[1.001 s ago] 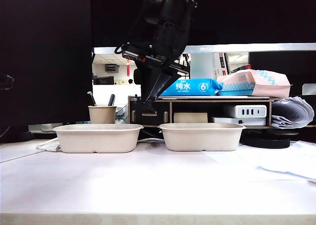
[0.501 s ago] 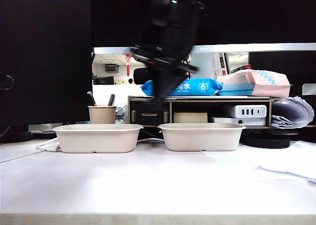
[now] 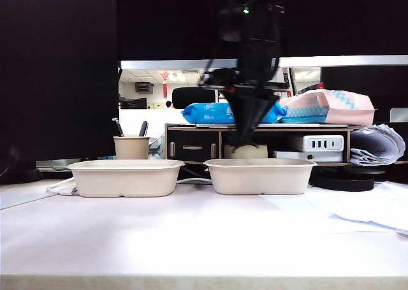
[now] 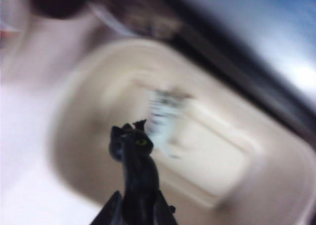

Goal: Put the dolls with similar sizes into the same paper box, while dolls with different sizes go into separate paper boxes.

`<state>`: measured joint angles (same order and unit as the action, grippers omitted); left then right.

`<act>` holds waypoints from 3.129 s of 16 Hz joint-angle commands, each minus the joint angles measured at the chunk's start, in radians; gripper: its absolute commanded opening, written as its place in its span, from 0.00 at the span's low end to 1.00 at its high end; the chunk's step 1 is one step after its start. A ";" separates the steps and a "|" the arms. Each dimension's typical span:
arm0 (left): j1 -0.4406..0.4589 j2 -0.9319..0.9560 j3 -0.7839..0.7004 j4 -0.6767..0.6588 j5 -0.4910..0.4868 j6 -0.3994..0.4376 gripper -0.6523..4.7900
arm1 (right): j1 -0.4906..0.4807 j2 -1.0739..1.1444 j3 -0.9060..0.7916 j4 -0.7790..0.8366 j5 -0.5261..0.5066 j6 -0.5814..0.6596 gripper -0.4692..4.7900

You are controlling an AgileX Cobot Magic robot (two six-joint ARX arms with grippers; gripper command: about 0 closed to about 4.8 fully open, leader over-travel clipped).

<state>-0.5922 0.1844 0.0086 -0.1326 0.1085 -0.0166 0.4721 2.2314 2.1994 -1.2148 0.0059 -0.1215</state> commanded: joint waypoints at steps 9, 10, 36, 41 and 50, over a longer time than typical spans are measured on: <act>0.167 -0.181 0.001 0.010 0.002 0.002 0.11 | 0.005 -0.105 0.005 0.046 -0.309 -0.016 0.08; 0.198 -0.181 0.001 0.016 0.003 0.002 0.11 | 0.013 -0.140 0.005 0.073 -0.333 -0.016 0.08; 0.557 -0.181 0.001 0.010 0.002 0.002 0.11 | 0.150 -0.962 -0.007 0.389 -0.026 0.133 0.09; 0.557 -0.181 0.001 0.010 0.005 0.002 0.11 | -0.193 -1.402 -0.404 0.413 0.082 0.083 0.09; 0.557 -0.181 0.001 0.010 0.004 0.002 0.11 | -0.486 -2.084 -2.046 1.487 -0.103 0.175 0.09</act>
<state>-0.0338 0.0032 0.0086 -0.1314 0.1093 -0.0166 -0.0151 0.1623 0.1825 0.2066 -0.0914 0.0406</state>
